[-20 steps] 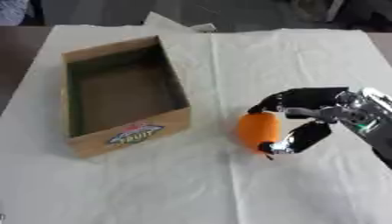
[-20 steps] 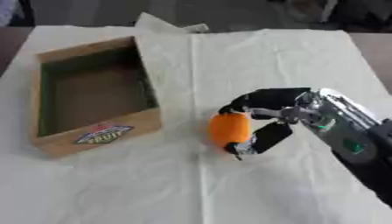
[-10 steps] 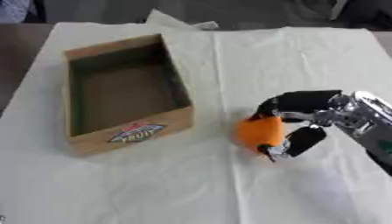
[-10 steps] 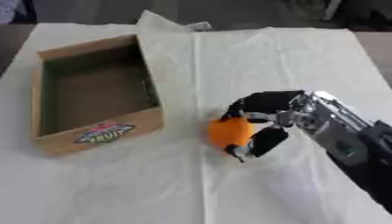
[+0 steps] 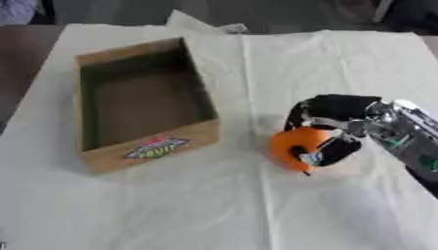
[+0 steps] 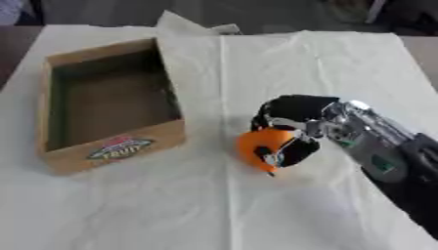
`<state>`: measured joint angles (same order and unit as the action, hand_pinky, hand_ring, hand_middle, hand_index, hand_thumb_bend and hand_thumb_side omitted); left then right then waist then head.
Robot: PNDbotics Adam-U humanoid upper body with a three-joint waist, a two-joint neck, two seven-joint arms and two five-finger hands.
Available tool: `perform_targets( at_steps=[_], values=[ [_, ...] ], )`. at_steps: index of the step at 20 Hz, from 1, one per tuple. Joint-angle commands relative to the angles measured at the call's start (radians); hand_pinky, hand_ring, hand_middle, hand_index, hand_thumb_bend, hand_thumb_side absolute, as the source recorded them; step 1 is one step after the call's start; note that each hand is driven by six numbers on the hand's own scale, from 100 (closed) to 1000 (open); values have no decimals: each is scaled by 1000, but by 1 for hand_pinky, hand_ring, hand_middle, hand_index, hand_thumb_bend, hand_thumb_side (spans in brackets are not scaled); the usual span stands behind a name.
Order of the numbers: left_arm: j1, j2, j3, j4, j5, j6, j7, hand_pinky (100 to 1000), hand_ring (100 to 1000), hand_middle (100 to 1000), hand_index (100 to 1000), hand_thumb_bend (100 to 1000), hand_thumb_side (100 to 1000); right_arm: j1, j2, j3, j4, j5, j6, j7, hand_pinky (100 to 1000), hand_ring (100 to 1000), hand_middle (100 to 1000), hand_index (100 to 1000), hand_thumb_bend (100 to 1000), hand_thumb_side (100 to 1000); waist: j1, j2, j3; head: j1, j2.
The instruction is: Pick up objects on the table and place them in the box.
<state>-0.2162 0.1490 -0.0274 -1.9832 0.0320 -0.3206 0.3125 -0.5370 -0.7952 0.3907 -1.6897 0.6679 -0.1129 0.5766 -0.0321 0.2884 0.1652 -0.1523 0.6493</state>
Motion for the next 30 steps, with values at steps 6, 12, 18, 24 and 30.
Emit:
perform_targets(
  at_steps=[6, 12, 18, 24, 30],
  values=[
    [-11, 8, -3, -17, -3, 1, -5, 401, 510, 636, 669, 100, 987, -16, -23, -7, -48, -32, 21, -57, 812, 792, 391, 597, 100, 198, -1, -15, -2, 3, -10],
    [-10, 8, -3, -17, -2, 3, -6, 401, 511, 636, 669, 100, 988, -25, -30, -30, -87, -56, 41, -106, 790, 765, 337, 523, 100, 200, -1, -19, -5, 4, -11],
    [-9, 9, -3, -17, 0, 3, -8, 401, 511, 637, 670, 100, 987, -45, -44, -54, -131, -69, 44, -161, 778, 750, 316, 498, 100, 204, -3, -21, -6, 5, -16],
    [-10, 8, -4, -17, 1, 5, -8, 401, 511, 636, 669, 100, 988, -77, -47, -71, -160, -96, 54, -194, 772, 741, 298, 481, 100, 208, -6, -19, -1, 2, -26],
    [-11, 10, -5, -17, 3, 4, -9, 402, 511, 637, 670, 100, 987, -178, -40, -81, -174, -125, 63, -218, 775, 741, 297, 484, 100, 211, -13, -21, 12, -13, -28]
  ],
)
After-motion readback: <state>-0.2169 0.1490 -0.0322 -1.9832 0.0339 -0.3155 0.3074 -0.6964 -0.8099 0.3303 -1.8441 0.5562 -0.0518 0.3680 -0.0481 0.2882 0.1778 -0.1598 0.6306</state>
